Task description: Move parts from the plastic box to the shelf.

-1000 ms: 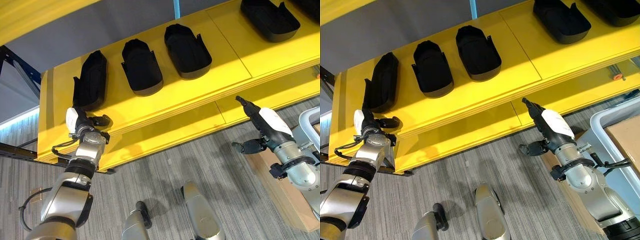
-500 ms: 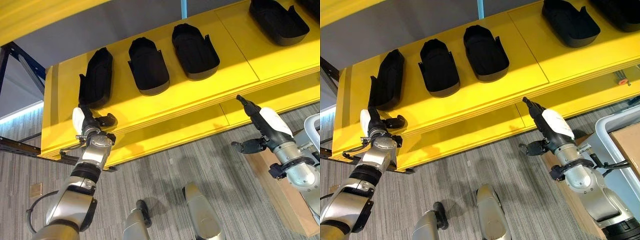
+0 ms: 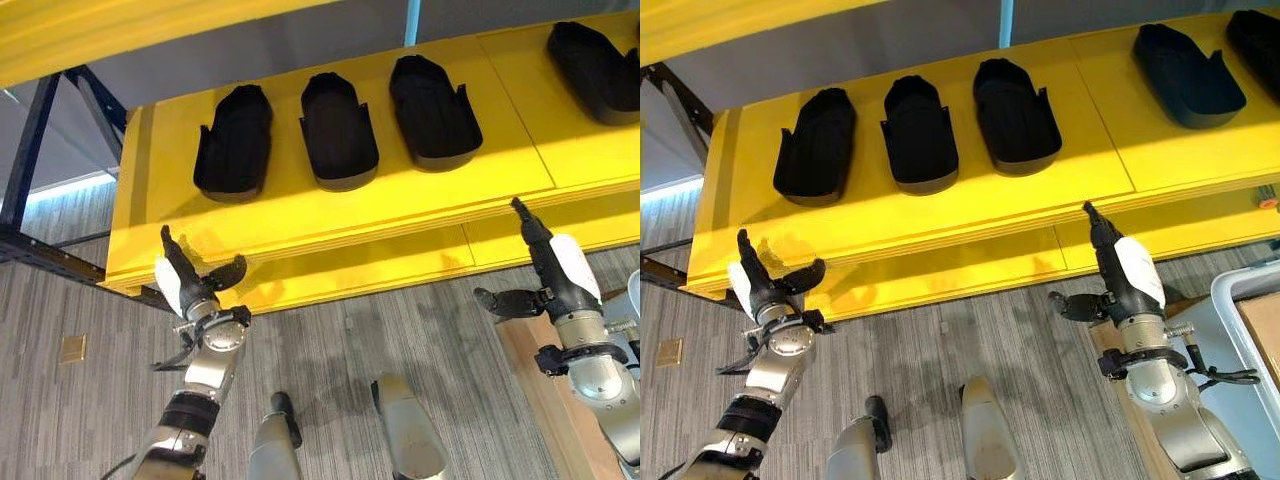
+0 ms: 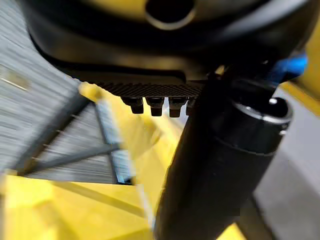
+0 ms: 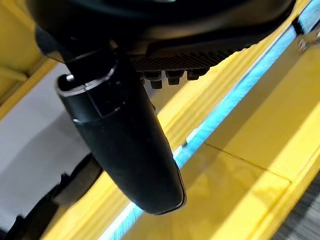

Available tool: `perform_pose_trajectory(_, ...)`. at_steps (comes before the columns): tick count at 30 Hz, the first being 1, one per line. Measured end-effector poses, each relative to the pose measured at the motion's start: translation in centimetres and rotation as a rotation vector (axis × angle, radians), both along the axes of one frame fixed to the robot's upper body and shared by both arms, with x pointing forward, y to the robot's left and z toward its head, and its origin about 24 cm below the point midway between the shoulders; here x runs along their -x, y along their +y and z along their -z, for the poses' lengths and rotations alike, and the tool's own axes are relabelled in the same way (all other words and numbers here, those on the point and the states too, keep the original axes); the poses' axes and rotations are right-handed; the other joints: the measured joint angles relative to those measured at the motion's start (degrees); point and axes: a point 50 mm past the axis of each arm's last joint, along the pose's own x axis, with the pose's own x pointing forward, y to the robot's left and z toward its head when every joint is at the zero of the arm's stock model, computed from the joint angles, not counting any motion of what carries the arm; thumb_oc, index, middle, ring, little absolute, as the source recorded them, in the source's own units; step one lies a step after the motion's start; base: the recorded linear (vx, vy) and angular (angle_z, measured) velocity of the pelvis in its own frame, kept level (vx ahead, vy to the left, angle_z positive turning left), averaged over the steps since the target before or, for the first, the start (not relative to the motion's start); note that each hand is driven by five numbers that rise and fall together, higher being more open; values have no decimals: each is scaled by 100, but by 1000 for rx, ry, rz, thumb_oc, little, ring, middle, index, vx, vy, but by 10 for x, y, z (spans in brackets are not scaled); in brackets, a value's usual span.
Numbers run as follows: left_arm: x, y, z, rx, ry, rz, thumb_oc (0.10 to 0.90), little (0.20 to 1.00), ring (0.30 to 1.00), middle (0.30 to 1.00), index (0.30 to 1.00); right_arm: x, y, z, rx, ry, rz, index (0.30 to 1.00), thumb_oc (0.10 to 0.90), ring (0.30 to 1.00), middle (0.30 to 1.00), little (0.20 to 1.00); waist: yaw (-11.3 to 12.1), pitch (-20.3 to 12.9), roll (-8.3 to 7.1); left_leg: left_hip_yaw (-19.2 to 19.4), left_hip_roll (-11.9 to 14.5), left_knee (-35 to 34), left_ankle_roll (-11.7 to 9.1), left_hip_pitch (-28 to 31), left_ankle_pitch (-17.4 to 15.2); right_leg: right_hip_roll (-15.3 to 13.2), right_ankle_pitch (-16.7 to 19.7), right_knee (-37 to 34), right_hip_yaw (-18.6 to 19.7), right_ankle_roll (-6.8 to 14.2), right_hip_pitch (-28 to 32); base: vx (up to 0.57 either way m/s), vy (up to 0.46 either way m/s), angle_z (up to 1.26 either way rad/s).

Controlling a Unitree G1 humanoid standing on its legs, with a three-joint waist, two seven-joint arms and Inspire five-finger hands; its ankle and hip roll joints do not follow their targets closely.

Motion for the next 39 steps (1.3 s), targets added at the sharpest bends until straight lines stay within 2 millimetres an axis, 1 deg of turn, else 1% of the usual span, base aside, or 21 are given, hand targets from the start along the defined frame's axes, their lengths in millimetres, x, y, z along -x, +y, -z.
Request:
perform_pose_trajectory(1, 10, 1, 6, 7, 23, -6, 900, 1000, 1000, 1000, 1000, 3, -3, 2, -13, -7, 30, 1000, 900, 1000, 1000, 1000, 26, 2, -3, -41, -8, -50, -20, 5, 32, -14, 32, -99, -50, 19, 66, -12, -31, 13)
perform_pose_trajectory(3, 18, 4, 10, -23, 45, -18, 900, 1000, 1000, 1000, 1000, 4, -6, 2, -14, -12, 53, 1000, 900, 1000, 1000, 1000, 134, 13, -22, -62, -24, -105, -18, 11, 57, -26, 82, -187, -64, 46, 95, 1, -28, 11)
perform_pose_trajectory(6, 21, 16, 2, -109, 22, -59, 900, 1000, 1000, 1000, 1000, 6, -5, 6, -40, -14, 65, 1000, 900, 1000, 1000, 1000, 255, 34, -57, -73, -83, -295, 56, 100, 132, -87, 148, -333, -109, 71, 192, 12, -9, 10)
perform_pose_trajectory(7, 21, 22, -6, -154, -3, -83, 900, 1000, 1000, 1000, 1000, 6, -4, 8, -45, -9, 66, 1000, 900, 1000, 1000, 1000, 278, 37, -62, -69, -87, -330, 60, 139, 135, -109, 164, -398, -133, 76, 252, 17, -13, 9)
perform_pose_trajectory(10, 21, 39, -31, -337, -77, -119, 900, 1000, 1000, 1000, 1000, 8, -4, 10, -52, -4, 68, 1000, 900, 1000, 1000, 1000, 278, 39, -66, -46, -91, -434, 94, 183, 165, -137, 246, -588, -169, 117, 359, 7, -10, 4)
perform_pose_trajectory(13, 18, 48, -69, -526, -187, -100, 900, 1000, 1000, 1000, 1000, 8, -4, 11, -52, -2, 68, 1000, 900, 1000, 1000, 1000, 274, 42, -70, -19, -116, -473, 96, 195, 216, -168, 320, -718, -166, 184, 422, 21, 2, 3)
perform_pose_trajectory(17, 12, 41, -118, -781, -342, -44, 900, 1000, 1000, 1000, 1000, 6, -3, 8, -53, -16, 50, 1000, 900, 1000, 1000, 1000, 280, 42, -71, 2, -180, -473, 80, 221, 241, -229, 321, -722, -127, 200, 438, 46, 35, 0)
perform_pose_trajectory(19, 7, 41, -141, -880, -402, -34, 900, 1000, 1000, 1000, 1000, 3, -1, 4, -51, -25, 31, 1000, 900, 1000, 1000, 1000, 255, 42, -71, 112, -191, -476, 80, 299, 239, -243, 328, -716, -37, 225, 455, 55, 79, -15)
perform_pose_trajectory(20, 6, 42, -148, -903, -416, -31, 900, 1000, 1000, 1000, 1000, 2, 0, 3, -50, -26, 26, 1000, 900, 1000, 1000, 1000, 255, 41, -70, 125, -192, -477, 82, 307, 237, -246, 330, -715, -29, 229, 455, 64, 105, -14)
perform_pose_trajectory(22, -3, 40, -168, -984, -447, -17, 900, 1000, 1000, 1000, 1000, 1, 0, 3, -29, -3, 0, 1000, 900, 1000, 1000, 1000, 191, 38, -65, 240, -193, -505, 108, 401, 219, -251, 340, -698, 80, 247, 451, 61, 116, -19)
perform_pose_trajectory(23, -5, 40, -173, -1013, -454, -18, 900, 1000, 1000, 1000, 1000, 1, 1, 2, -22, 2, -11, 1000, 900, 1000, 1000, 1000, 135, 33, -54, 261, -201, -514, 109, 413, 219, -256, 345, -698, 105, 256, 453, 52, 117, -23)
perform_pose_trajectory(24, -12, 38, -179, -1053, -448, -2, 900, 1000, 1000, 1000, 1000, 1, 0, 2, -14, 16, -22, 1000, 900, 1000, 1000, 1000, 69, 31, -51, 338, -205, -563, 107, 472, 219, -263, 356, -693, 175, 273, 440, 36, 82, -18)
perform_pose_trajectory(25, -16, 38, -180, -1080, -431, 15, 900, 1000, 1000, 1000, 1000, 0, 0, 1, -7, 25, -32, 1000, 900, 1000, 1000, 1000, 64, 29, -48, 378, -208, -566, 106, 490, 219, -261, 359, -682, 214, 280, 430, 32, 69, -20)
perform_pose_trajectory(26, -20, 36, -184, -1100, -419, 39, 900, 1000, 1000, 1000, 1000, 0, 0, -1, 5, 33, -46, 1000, 900, 1000, 1000, 1000, -23, 25, -41, 417, -212, -569, 105, 503, 218, -263, 362, -673, 253, 287, 412, 24, 70, -14)
perform_pose_trajectory(28, -23, 31, -186, -1115, -417, 69, 900, 1000, 1000, 1000, 1000, -1, -1, -2, 10, 42, -56, 1000, 900, 1000, 1000, 1000, -92, 25, -39, 469, -210, -578, 106, 527, 217, -259, 367, -659, 298, 294, 392, 18, 68, -14)
perform_pose_trajectory(30, -34, 18, -186, -1146, -394, 156, 900, 1000, 1000, 1000, 1000, -2, -2, -5, 39, 59, -74, 1000, 900, 1000, 1000, 1000, -240, 13, -8, 559, -214, -591, 105, 571, 214, -251, 364, -607, 395, 302, 346, 24, 77, -21)
perform_pose_trajectory(31, -37, 13, -186, -1154, -392, 190, 900, 1000, 1000, 1000, 1000, -3, -2, -7, 50, 58, -82, 1000, 900, 1000, 1000, 1000, -344, 11, 3, 619, -206, -611, 102, 575, 214, -238, 364, -585, 463, 302, 285, 28, 118, -25)
perform_pose_trajectory(33, -43, 7, -184, -1173, -361, 238, 900, 1000, 1000, 1000, 1000, -5, -2, -10, 75, 67, -100, 1000, 900, 1000, 1000, 1000, -376, 12, 35, 699, -209, -627, 97, 580, 219, -223, 364, -525, 539, 304, 208, 10, 80, -22)
perform_pose_trajectory(35, -50, 0, -176, -1197, -313, 308, 900, 1000, 1000, 1000, 1000, -7, -2, -15, 95, 64, -113, 1000, 900, 1000, 1000, 1000, -546, 5, 116, 778, -206, -646, 52, 590, 249, -207, 376, -504, 614, 314, 152, -7, 52, -18)
perform_pose_trajectory(37, -54, -5, -172, -1209, -290, 355, 900, 1000, 1000, 1000, 1000, -8, -3, -16, 93, 70, -119, 1000, 900, 1000, 1000, 1000, -678, 11, 158, 798, -202, -651, 27, 589, 273, -196, 378, -486, 641, 316, 120, -38, 44, -8)
perform_pose_trajectory(39, -58, -13, -167, -1182, -286, 403, 900, 1000, 1000, 1000, 1000, -8, -3, -17, 95, 70, -122, 1000, 900, 1000, 1000, 1000, -705, 9, 176, 876, -200, -652, 27, 603, 268, -172, 379, -450, 732, 317, 52, -44, 16, -17)
